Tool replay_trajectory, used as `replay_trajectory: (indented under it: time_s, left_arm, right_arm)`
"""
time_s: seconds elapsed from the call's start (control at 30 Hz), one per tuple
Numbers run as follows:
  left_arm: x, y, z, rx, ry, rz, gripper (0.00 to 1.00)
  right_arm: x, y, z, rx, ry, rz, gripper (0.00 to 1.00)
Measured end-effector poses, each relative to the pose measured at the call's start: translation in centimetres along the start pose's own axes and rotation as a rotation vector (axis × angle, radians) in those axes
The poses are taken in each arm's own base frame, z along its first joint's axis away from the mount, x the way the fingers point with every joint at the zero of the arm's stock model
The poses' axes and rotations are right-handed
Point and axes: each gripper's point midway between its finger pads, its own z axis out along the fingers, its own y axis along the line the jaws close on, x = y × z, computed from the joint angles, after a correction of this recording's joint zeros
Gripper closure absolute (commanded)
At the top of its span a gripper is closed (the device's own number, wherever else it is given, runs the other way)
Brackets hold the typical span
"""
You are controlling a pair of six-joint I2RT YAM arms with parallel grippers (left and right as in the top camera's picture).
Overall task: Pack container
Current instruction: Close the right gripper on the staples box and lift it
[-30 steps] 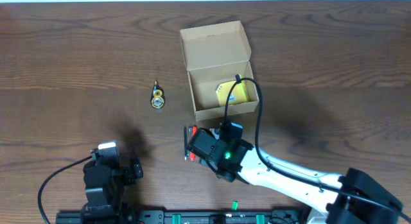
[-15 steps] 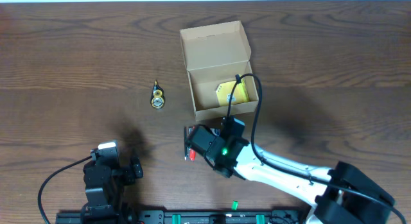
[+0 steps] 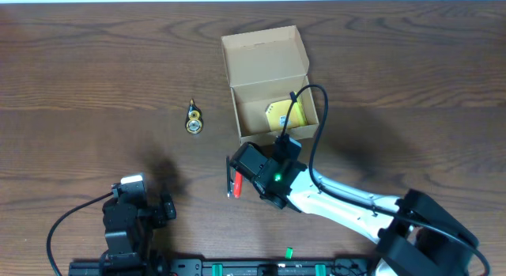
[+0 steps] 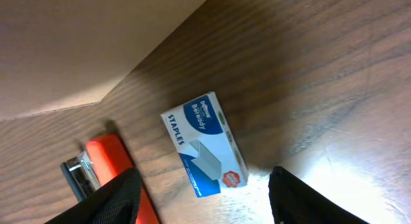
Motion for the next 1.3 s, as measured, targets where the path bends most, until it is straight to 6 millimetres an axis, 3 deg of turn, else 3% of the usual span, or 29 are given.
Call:
replay_trajectory:
  time_s: [0.43, 0.7, 0.97, 1.3]
  left_arm:
    - [0.0, 0.0, 0.0, 0.0, 0.0, 0.0, 0.04]
    - [0.0, 0.0, 0.0, 0.0, 0.0, 0.0, 0.04]
    - [0.0, 0.0, 0.0, 0.0, 0.0, 0.0, 0.05]
    - [0.0, 0.0, 0.0, 0.0, 0.0, 0.0, 0.04]
  right_arm:
    - [0.6, -1.2, 1.8, 0.062, 0.008, -0.023, 0.44]
    - [0.7, -1.4, 2.0, 0.069, 0.009, -0.024, 0.68]
    - [0.9, -1.5, 2.0, 0.075, 0.023, -0.028, 0.79]
    - [1.8, -2.2, 1.5, 0.112, 0.078, -0.039, 0.81]
